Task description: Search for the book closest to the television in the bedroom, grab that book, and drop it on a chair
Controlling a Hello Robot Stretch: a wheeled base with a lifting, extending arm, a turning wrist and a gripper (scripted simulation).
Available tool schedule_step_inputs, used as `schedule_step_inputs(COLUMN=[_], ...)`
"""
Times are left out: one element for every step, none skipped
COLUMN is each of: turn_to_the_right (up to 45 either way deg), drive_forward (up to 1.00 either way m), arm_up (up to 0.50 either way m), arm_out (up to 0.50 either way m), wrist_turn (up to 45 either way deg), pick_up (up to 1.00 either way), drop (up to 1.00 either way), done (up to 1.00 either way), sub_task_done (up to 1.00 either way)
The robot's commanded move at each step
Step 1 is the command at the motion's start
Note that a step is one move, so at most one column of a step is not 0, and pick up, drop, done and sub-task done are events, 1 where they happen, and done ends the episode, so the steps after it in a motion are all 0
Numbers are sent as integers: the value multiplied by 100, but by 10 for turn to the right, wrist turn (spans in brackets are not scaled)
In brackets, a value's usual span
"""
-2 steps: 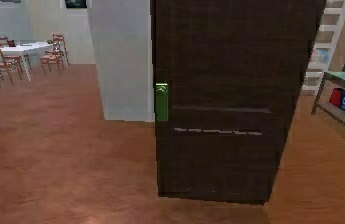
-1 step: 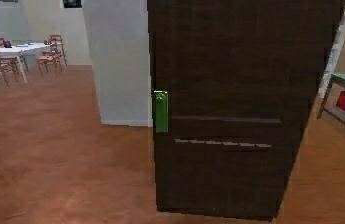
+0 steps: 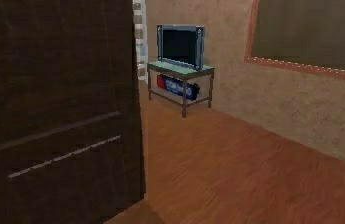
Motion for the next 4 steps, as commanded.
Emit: schedule_step_inputs(turn_to_the_right=[150,0,180,0], drive_forward=[0,100,0,5], arm_up=[0,0,0,0], arm_out=[0,0,0,0], wrist_turn=[0,0,0,0], pick_up=[0,0,0,0], drop=[0,0,0,0], done=[0,0,0,0], sub_task_done=[0,0,0,0])
